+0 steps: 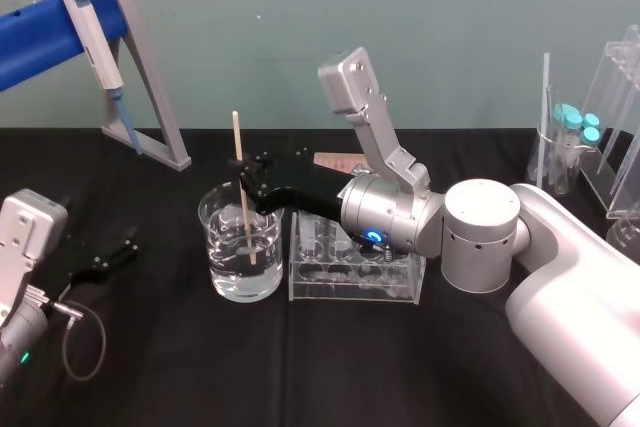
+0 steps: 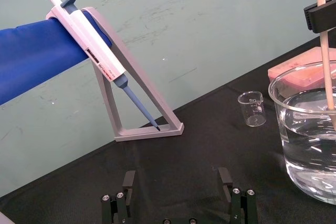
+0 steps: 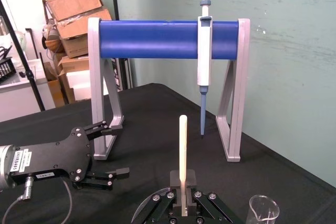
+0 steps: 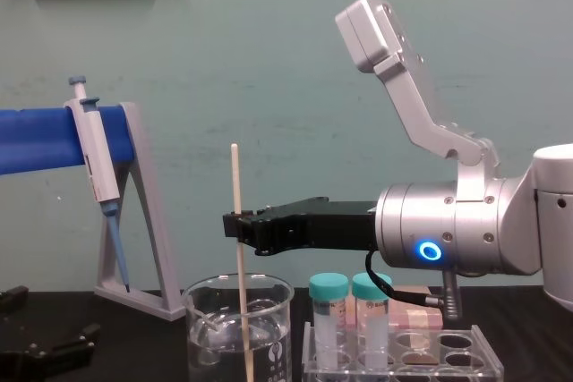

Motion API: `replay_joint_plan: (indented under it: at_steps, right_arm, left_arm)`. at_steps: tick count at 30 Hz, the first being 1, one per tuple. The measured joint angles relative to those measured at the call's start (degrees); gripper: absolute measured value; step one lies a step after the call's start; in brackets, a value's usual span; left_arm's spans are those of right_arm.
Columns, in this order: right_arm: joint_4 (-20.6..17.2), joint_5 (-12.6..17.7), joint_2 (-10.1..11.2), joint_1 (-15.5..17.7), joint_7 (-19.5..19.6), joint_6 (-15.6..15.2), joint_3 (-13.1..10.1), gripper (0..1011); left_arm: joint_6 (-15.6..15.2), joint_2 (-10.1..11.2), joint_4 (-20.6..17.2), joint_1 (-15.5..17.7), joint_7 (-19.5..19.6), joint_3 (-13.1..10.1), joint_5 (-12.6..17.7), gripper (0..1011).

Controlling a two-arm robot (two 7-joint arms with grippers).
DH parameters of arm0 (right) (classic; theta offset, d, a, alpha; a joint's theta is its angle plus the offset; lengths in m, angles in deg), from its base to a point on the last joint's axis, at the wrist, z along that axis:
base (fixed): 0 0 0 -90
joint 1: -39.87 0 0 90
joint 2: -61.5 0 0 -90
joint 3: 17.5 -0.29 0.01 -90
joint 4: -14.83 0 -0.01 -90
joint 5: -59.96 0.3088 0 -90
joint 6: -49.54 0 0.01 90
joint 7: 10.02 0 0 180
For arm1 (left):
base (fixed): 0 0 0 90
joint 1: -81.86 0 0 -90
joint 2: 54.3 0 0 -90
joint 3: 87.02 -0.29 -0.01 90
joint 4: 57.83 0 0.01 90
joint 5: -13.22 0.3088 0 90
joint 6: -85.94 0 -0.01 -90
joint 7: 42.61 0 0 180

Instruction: Hold the thermometer with one hand and immerse one end into the beaker, then reinsert it into the test tube rack.

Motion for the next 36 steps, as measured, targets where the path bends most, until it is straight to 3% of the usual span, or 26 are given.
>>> replay_joint_plan:
  at_steps: [29,36]
  right_arm:
    - [-0.1,0.0,0.0,0.0,0.0,-0.1,-0.1,52]
    - [-4.8,0.2,0.6,0.1,0.6,-1.8,-2.6,52]
  left_arm:
    - [0.0,0.0,0.0,0.0,0.0,0.0,0.0,1004]
    - [0.0,0.0,0.0,0.0,0.0,0.0,0.0,1004]
